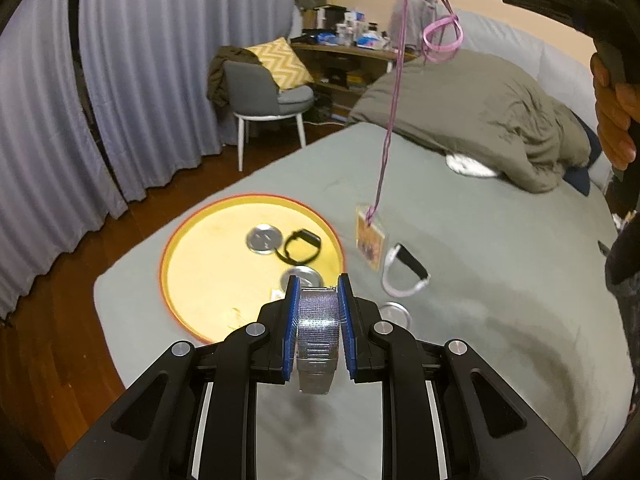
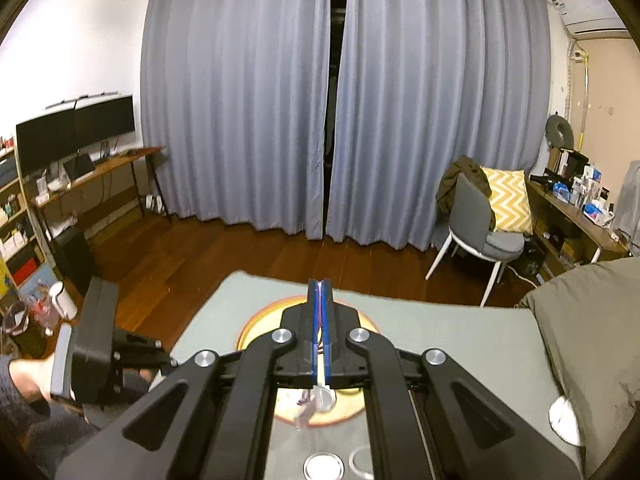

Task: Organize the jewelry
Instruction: 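Carry the mesh watch with left tool while right tool carries the pink cord badge off the tray, then lower and open both tools to release the mesh watch and pink badge on the bed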

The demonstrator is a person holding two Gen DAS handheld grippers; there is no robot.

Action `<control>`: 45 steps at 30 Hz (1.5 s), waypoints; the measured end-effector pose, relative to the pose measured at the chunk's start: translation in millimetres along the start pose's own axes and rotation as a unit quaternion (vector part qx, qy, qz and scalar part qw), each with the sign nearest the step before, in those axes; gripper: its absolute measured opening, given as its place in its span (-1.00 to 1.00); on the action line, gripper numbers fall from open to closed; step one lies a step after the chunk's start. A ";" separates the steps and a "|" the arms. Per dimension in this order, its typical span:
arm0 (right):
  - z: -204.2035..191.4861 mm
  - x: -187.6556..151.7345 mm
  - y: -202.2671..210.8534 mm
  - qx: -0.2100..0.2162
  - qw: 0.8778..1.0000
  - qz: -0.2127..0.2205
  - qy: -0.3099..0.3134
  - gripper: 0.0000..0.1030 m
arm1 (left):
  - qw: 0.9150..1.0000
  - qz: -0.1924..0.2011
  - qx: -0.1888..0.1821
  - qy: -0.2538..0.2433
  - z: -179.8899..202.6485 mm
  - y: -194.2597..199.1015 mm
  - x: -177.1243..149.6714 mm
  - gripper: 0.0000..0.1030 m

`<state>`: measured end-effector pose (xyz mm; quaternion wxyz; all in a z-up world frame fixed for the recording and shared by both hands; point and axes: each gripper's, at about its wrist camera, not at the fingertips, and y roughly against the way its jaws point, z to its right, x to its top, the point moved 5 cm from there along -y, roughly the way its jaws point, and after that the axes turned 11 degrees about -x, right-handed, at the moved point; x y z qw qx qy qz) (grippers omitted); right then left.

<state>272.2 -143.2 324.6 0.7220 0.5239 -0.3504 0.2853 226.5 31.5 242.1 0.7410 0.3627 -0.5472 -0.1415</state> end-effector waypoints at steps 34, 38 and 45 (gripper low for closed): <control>-64.0 -161.6 -72.6 0.093 0.981 -0.168 -0.023 -0.95 | 0.996 -0.086 -0.020 0.026 -8.3 -76.0 -88.0 -0.65; -75.8 -186.7 -91.1 0.098 0.974 -0.201 -0.022 -0.95 | 0.995 -0.090 -0.023 0.038 -16.6 -82.5 -95.4 -0.65; -81.7 -226.3 -114.5 0.092 0.964 -0.246 -0.026 -0.95 | 0.993 -0.104 -0.020 0.052 -29.9 -92.4 -108.8 -0.65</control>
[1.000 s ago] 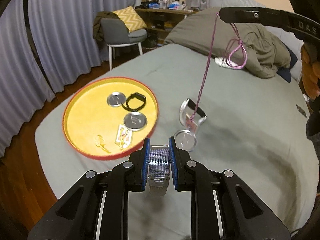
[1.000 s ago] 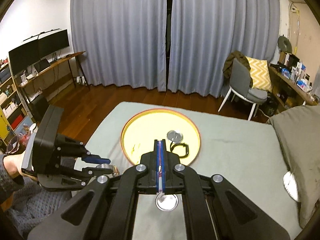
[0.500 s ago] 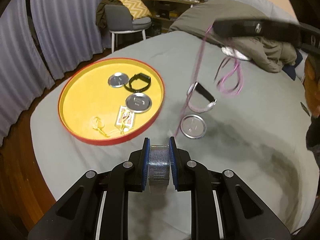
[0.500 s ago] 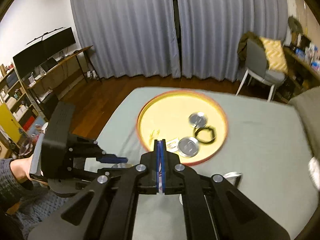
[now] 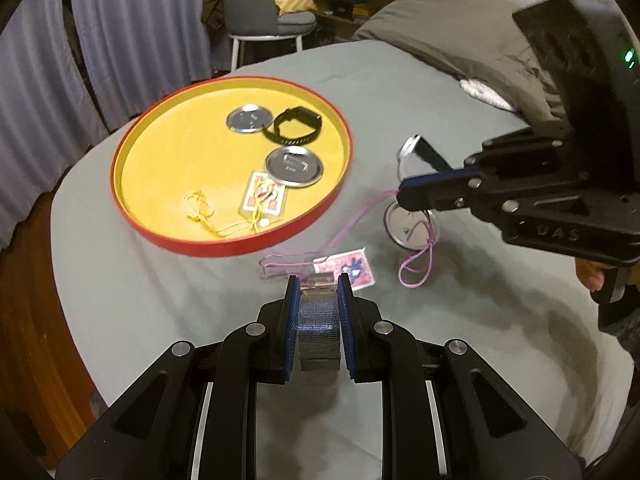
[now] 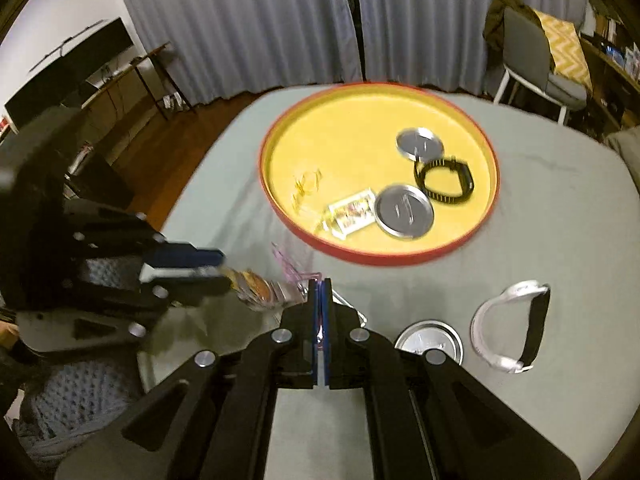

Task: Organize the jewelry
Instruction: 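Lower and open both tools to release the mesh watch and pink badge on the bed, then raise both open tools away from the released items on the bed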

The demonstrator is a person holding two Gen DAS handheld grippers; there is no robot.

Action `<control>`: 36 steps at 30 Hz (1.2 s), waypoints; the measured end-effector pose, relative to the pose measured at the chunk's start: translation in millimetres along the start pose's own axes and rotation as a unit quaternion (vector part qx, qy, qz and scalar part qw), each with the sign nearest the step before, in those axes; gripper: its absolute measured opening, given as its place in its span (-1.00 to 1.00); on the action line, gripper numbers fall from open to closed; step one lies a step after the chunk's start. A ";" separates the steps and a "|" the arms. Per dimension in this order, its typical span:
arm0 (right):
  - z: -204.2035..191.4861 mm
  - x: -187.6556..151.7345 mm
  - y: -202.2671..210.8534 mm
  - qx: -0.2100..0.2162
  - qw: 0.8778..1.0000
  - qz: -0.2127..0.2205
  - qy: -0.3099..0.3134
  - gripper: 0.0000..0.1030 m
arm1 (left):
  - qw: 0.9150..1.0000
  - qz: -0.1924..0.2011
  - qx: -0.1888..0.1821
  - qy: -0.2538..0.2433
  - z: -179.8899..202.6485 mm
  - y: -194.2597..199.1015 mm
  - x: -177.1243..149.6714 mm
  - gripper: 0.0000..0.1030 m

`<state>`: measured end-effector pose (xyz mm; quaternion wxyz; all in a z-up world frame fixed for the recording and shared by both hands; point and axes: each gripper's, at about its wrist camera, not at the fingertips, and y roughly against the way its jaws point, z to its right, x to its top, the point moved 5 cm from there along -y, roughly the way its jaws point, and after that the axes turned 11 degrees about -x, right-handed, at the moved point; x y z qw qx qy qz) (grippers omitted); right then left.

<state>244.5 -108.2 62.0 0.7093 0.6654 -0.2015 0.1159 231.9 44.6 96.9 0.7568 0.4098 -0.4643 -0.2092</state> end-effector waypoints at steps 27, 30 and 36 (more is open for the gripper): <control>5.5 -34.8 -76.5 0.001 0.996 -0.078 -0.043 -0.95 | 1.000 -0.023 -0.016 0.011 -15.7 -20.2 -23.7 -0.85; 4.4 -38.0 -79.9 0.004 0.995 -0.083 -0.046 -0.95 | 0.999 -0.039 -0.007 -0.007 -12.7 -34.0 -26.8 -0.82; 0.3 -40.9 -88.0 0.010 0.995 -0.090 -0.048 -0.95 | 0.997 -0.066 0.012 -0.030 -13.0 -56.9 -32.0 -0.42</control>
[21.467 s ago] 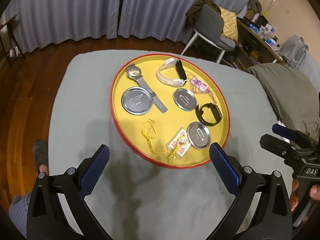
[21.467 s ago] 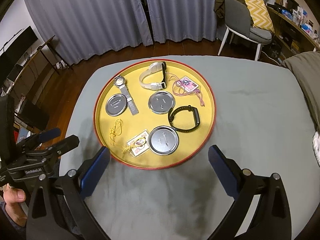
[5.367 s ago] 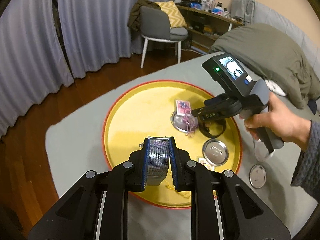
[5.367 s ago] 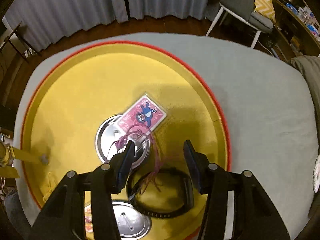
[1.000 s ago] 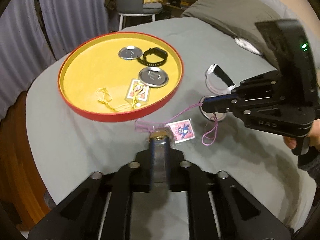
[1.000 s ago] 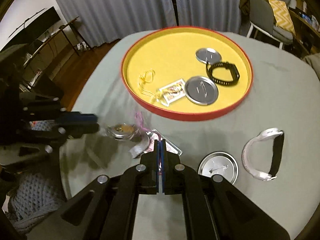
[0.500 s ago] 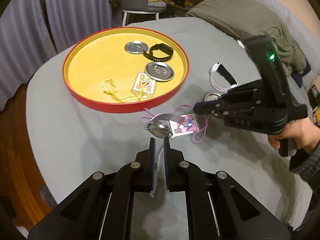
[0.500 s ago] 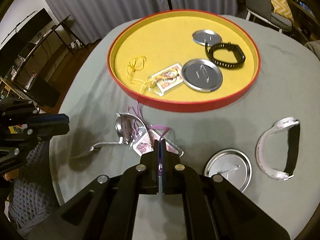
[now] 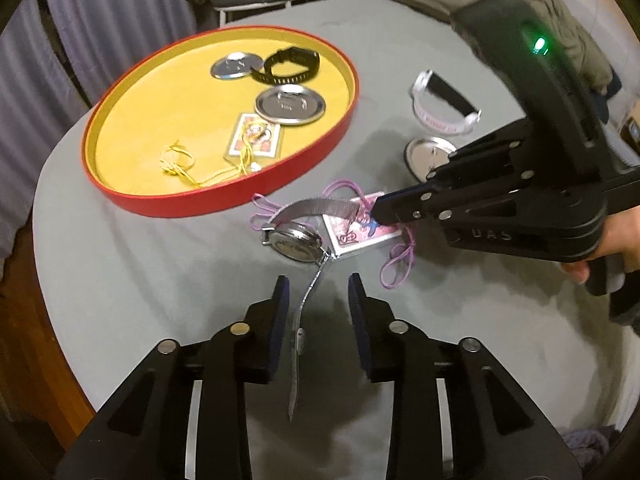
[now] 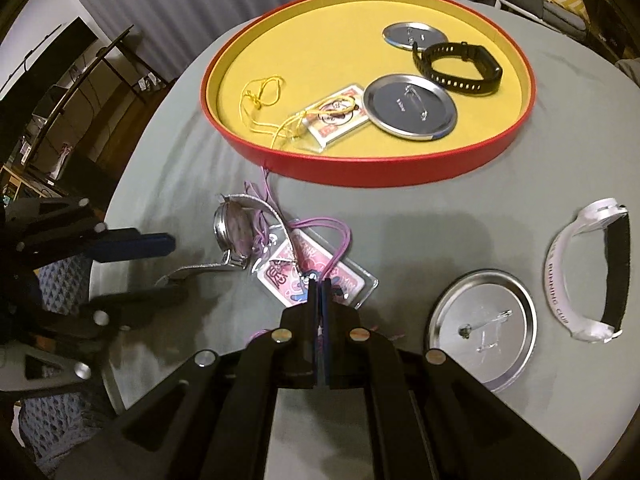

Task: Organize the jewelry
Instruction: 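Raise both open tools away from the released items on the bed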

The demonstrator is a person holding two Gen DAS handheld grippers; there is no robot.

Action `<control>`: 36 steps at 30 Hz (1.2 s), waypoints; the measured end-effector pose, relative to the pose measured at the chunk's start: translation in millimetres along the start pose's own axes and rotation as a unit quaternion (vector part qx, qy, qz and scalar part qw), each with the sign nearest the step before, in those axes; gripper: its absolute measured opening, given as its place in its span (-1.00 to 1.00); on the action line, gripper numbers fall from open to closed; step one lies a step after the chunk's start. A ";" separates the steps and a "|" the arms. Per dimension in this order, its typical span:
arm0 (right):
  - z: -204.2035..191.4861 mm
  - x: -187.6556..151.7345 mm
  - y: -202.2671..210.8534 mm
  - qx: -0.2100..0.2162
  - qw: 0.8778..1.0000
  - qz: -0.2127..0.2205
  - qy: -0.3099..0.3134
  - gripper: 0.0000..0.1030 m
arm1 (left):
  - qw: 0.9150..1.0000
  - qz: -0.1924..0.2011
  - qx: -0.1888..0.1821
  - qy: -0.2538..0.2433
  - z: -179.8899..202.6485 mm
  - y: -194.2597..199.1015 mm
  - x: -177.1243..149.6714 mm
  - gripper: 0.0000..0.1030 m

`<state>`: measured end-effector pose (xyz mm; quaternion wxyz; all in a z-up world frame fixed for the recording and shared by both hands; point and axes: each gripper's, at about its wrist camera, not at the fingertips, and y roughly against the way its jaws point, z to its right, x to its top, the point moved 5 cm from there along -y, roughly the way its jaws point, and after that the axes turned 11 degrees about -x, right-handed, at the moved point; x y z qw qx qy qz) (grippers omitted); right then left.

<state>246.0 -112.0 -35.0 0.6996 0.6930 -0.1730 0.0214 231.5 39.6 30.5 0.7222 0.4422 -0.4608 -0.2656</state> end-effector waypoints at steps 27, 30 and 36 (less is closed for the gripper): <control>10.4 -6.9 5.4 0.002 1.000 -0.001 -0.004 -0.95 | 0.995 0.010 0.063 0.075 -68.2 20.9 -37.5 -0.90; 10.6 -7.0 6.0 0.001 1.000 0.000 -0.007 -0.95 | 0.994 0.014 0.074 0.083 -77.0 28.1 -40.6 -0.90; 13.0 -5.3 5.5 -0.003 1.000 0.001 -0.010 -0.95 | 0.989 0.013 0.091 0.113 -99.9 35.5 -47.3 -0.90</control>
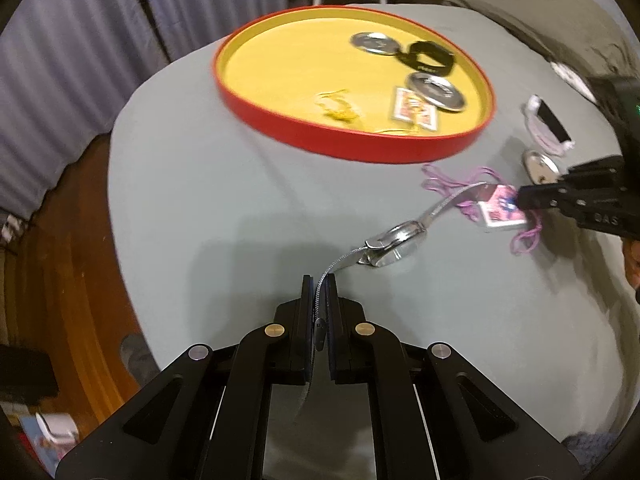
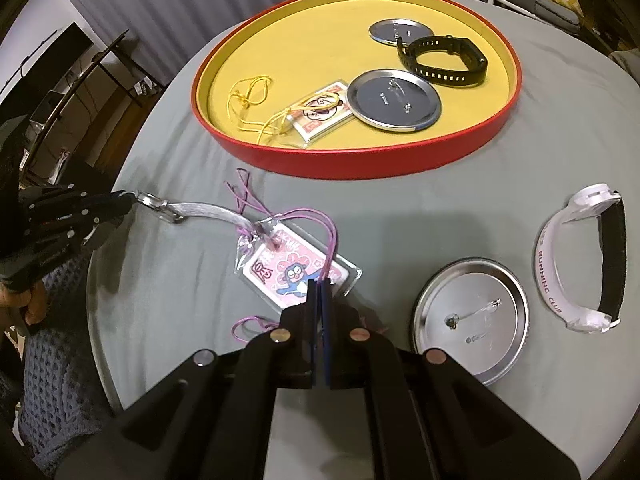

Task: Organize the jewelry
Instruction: 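Raise both open tools away from the released items on the bed, then move both open tools back over the tray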

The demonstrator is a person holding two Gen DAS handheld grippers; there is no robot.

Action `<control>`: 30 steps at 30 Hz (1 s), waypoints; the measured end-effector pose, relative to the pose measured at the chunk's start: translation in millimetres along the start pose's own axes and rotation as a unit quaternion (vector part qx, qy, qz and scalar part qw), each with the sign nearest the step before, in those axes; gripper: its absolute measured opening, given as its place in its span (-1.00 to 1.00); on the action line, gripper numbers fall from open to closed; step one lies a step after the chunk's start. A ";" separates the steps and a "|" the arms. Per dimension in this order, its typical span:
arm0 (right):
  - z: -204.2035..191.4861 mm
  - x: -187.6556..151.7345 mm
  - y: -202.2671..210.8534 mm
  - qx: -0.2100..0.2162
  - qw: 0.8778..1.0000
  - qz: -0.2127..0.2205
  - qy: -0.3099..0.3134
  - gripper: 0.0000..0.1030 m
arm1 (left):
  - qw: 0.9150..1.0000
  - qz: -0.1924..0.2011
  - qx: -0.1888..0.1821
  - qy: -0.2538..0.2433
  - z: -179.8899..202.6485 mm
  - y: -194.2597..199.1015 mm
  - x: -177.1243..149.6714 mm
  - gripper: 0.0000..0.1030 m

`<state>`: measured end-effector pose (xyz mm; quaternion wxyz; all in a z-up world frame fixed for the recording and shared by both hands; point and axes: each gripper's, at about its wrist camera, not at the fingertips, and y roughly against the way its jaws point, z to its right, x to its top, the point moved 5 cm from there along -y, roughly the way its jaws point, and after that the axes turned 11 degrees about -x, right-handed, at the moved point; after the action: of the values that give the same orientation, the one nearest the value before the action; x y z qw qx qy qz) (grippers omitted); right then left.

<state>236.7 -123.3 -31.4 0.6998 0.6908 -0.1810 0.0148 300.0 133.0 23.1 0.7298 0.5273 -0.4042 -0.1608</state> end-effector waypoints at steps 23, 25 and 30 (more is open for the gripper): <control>-2.4 5.1 3.6 -0.002 1.000 0.002 0.004 -0.38 | 0.999 0.004 -0.024 0.026 27.4 -11.8 28.0 -0.10; -2.2 5.4 3.0 -0.003 1.000 0.003 0.004 -0.38 | 0.999 0.014 -0.030 0.025 28.3 -5.6 26.7 -0.03; -4.3 4.4 1.9 -0.004 1.000 0.001 0.009 -0.37 | 0.999 0.029 -0.037 0.014 30.3 8.3 26.8 0.03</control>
<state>241.3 -120.1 -28.3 0.7044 0.6875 -0.1756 0.0206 292.0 99.1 45.4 0.7590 0.4903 -0.4026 -0.1466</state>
